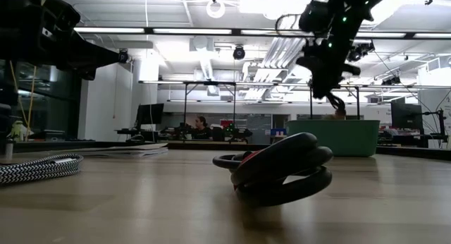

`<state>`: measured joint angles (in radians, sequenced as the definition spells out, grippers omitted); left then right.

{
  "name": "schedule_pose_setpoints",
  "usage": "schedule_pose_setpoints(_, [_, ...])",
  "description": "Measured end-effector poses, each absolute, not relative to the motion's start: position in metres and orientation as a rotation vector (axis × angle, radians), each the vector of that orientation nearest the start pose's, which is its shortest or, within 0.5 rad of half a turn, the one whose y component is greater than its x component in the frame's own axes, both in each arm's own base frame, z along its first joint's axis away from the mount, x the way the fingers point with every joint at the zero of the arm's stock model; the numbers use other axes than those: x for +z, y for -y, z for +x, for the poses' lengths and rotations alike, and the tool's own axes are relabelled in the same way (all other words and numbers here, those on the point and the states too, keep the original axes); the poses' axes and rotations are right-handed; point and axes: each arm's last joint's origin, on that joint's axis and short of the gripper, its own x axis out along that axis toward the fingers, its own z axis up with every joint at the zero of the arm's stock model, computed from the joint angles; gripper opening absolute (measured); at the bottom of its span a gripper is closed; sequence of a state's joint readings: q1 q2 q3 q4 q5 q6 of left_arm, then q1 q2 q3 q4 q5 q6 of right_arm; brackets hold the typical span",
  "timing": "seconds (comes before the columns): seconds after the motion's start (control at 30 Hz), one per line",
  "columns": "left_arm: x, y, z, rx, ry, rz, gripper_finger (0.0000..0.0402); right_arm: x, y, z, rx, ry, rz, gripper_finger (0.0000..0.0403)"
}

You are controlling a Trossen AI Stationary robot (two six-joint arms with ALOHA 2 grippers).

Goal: Pick and place USB-C Cables
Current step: Put the left black charger cable into the green bin

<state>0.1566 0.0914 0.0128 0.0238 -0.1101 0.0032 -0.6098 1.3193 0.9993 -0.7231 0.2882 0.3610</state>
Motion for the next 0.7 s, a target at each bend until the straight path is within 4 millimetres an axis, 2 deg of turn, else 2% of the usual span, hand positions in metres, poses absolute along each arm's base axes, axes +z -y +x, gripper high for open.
schedule_pose_setpoints(0.23, [0.163,-0.019,0.101,0.267,-0.055,0.002,0.0005,0.223,0.157,0.213,-0.932,-1.141,0.495,0.0040])
schedule_pose_setpoints(0.7, [0.163,-0.019,0.101,0.268,-0.055,0.002,0.0005,0.171,0.171,0.237,-0.832,-1.284,0.492,0.0039])
